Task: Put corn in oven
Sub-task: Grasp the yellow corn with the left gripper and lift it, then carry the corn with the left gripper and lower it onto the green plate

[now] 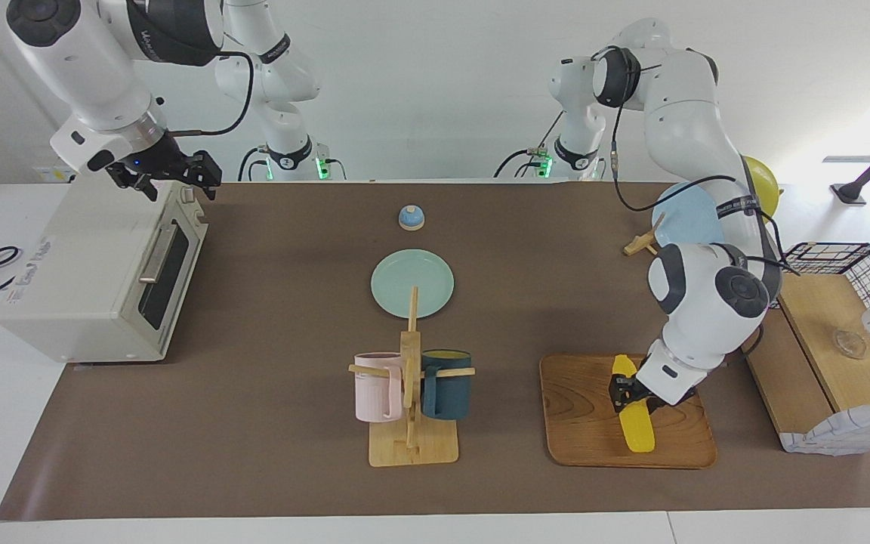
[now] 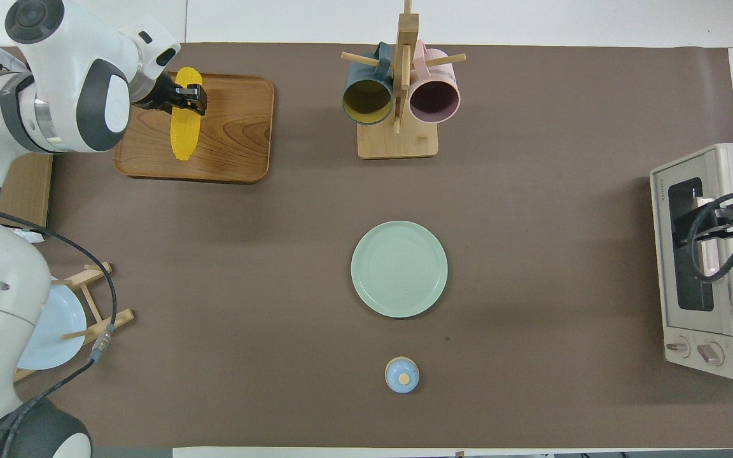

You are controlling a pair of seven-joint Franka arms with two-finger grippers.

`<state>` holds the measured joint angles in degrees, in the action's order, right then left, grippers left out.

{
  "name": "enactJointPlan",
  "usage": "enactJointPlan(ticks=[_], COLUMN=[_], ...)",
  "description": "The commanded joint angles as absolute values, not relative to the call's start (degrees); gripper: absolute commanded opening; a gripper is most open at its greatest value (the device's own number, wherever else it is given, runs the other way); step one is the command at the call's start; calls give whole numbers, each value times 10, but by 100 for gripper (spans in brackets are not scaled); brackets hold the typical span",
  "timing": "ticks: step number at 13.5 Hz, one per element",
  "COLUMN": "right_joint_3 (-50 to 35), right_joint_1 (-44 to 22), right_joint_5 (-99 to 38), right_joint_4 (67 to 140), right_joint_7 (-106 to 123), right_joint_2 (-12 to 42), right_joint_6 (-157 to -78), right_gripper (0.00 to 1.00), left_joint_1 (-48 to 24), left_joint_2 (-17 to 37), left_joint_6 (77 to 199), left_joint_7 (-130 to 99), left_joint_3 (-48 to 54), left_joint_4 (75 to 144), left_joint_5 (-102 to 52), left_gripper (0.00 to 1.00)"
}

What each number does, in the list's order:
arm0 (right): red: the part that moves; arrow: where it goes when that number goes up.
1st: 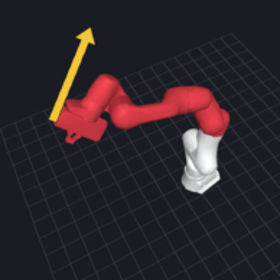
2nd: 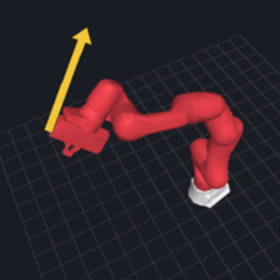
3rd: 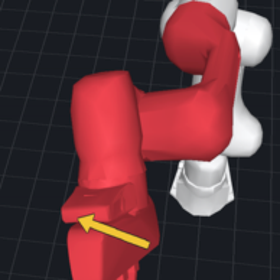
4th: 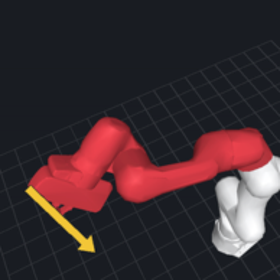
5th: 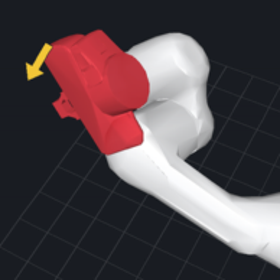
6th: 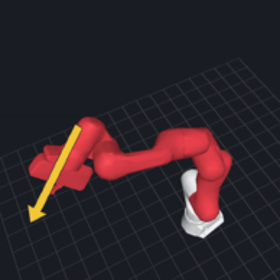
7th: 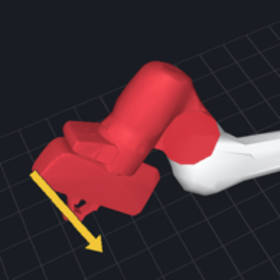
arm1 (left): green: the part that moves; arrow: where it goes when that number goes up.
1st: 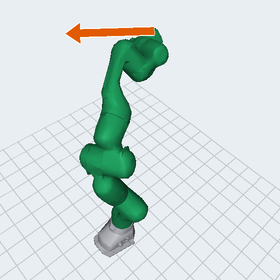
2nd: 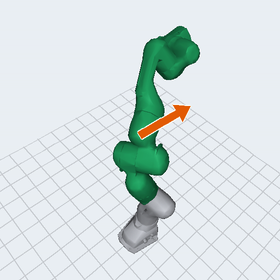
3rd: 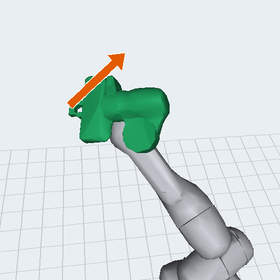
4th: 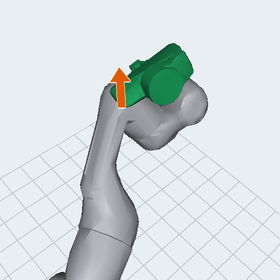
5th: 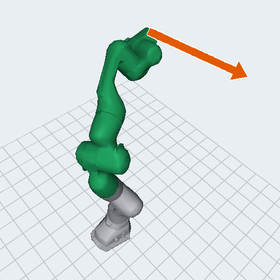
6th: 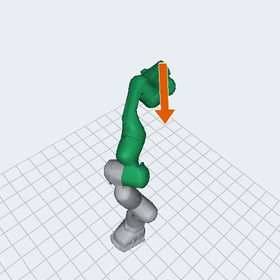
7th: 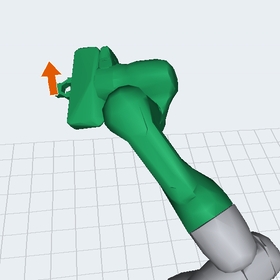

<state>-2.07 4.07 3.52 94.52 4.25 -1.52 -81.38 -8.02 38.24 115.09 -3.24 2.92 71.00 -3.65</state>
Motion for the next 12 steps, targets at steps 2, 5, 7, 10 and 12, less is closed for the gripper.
enactJointPlan(ticks=[2, 5, 7, 10, 12], right_joint_3=[-23, -23, -23, -23, -23], right_joint_1=[47, 47, 47, 47, 47], right_joint_5=[22, 22, 22, 22, 22], right_joint_4=[949, 949, 949, 949, 949], right_joint_7=[47, 47, 47, 46, 46], right_joint_2=[-23, -23, -23, -23, -23], right_joint_6=[-808, -808, -808, -808, -808], right_gripper=[100, 100, 100, 100, 100], left_joint_1=[-133, -218, -277, -362, -409], left_joint_2=[217, 143, 120, 98, 132], left_joint_6=[1134, 1149, 1197, 1327, 1380], left_joint_7=[-152, -224, -278, -343, -374], left_joint_3=[23, 23, 23, 24, 23], left_joint_4=[869, 969, 1025, 1107, 1108], left_joint_5=[-41, -42, -43, -43, -43], left_gripper=[0, 0, 0, 0, 0])
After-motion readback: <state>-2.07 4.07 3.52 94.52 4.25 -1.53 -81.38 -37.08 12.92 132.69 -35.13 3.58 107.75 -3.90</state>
